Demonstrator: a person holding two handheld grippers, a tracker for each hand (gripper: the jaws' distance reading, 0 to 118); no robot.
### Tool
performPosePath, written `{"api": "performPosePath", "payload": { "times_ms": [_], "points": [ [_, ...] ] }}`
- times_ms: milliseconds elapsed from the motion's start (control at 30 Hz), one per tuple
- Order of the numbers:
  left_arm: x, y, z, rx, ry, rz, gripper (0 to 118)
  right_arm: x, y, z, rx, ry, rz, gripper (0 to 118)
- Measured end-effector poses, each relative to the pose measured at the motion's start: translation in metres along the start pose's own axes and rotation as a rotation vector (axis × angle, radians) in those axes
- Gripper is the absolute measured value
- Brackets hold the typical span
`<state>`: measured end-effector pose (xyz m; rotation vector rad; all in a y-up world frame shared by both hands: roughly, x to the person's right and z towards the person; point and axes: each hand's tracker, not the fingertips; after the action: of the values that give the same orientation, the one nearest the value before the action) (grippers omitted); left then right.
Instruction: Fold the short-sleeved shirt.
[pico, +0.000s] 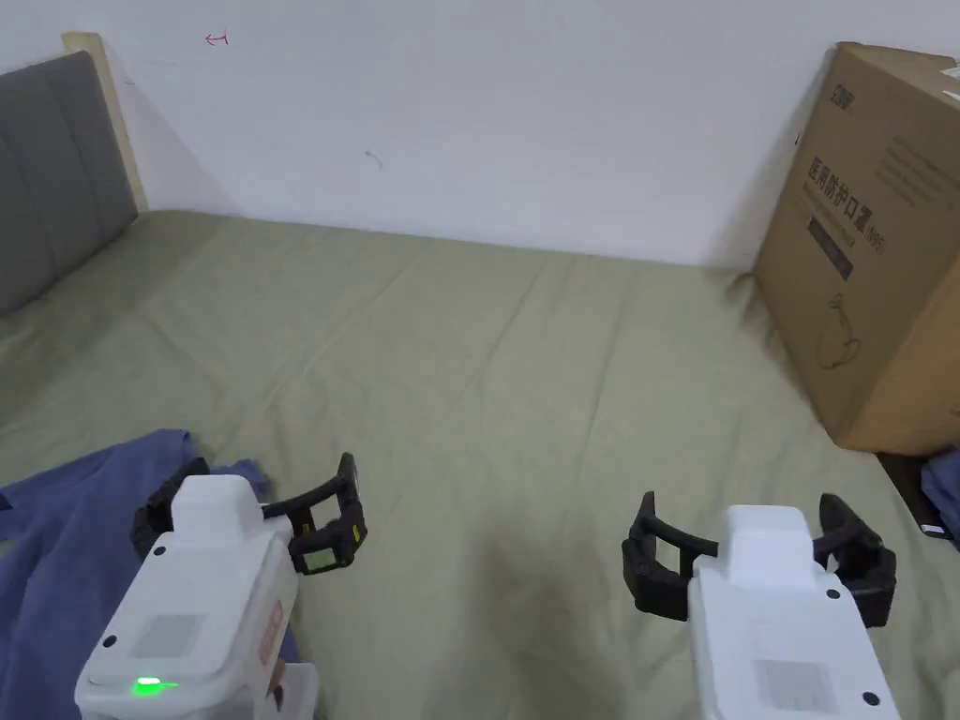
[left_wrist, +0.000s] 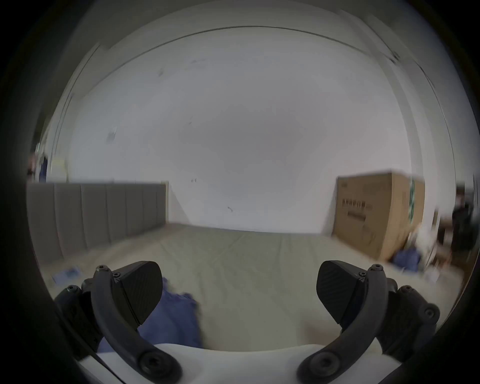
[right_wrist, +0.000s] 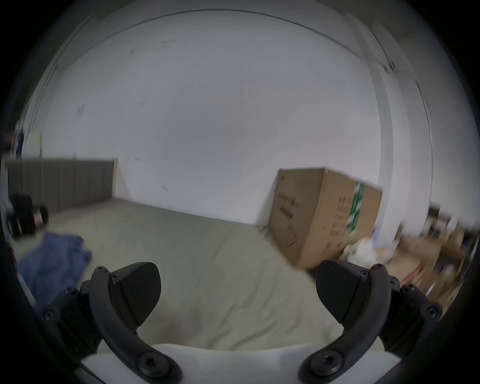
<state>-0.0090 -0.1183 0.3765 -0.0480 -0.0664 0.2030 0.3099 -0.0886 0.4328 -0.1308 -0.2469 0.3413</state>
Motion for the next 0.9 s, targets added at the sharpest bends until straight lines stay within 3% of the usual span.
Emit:
{"api": "performPosePath", "payload": {
  "times_ms": [67,200,233,267,300,333,400,500,567,667,767,900],
  "points": [
    [-0.019,0.010,-0.003,-0.024,-0.055,0.325,118,-0.015,0.008,0.005,0.078,-0.109,0.271,117],
    [-0.061,-0.006,-0.018,-0.079,-0.252,1.105,118,-0.042,-0.002,0.012,0.334,-0.356,0.797,117],
    [-0.065,-0.012,-0.020,-0.098,-0.261,1.218,118,-0.045,-0.006,0.012,0.378,-0.396,0.874,117],
    [-0.067,-0.017,-0.021,-0.118,-0.254,1.296,118,-0.046,-0.008,0.012,0.401,-0.408,0.889,117],
    [-0.068,-0.018,-0.021,-0.132,-0.239,1.285,118,-0.044,-0.008,0.014,0.409,-0.411,0.882,117],
    [-0.067,-0.015,-0.020,-0.117,-0.235,1.212,118,-0.042,-0.006,0.014,0.376,-0.385,0.823,117],
    [-0.054,0.001,-0.015,-0.107,-0.162,0.918,118,-0.034,0.005,0.016,0.276,-0.281,0.614,117],
    [-0.012,0.025,-0.006,-0.037,-0.055,0.280,118,-0.011,0.013,0.013,0.137,-0.118,0.244,117],
    [0.014,0.023,-0.002,0.022,-0.004,-0.061,118,0.003,0.014,0.009,0.053,-0.023,0.022,117],
    [0.034,0.011,0.001,0.057,0.019,-0.368,118,0.016,0.008,0.004,-0.025,0.068,-0.215,117],
    [0.038,0.003,0.001,0.054,0.020,-0.451,118,0.021,0.002,0.001,-0.063,0.106,-0.318,117],
    [0.034,0.005,0.004,0.037,0.006,-0.384,118,0.019,0.002,0.003,-0.055,0.096,-0.291,117]
  ]
}}
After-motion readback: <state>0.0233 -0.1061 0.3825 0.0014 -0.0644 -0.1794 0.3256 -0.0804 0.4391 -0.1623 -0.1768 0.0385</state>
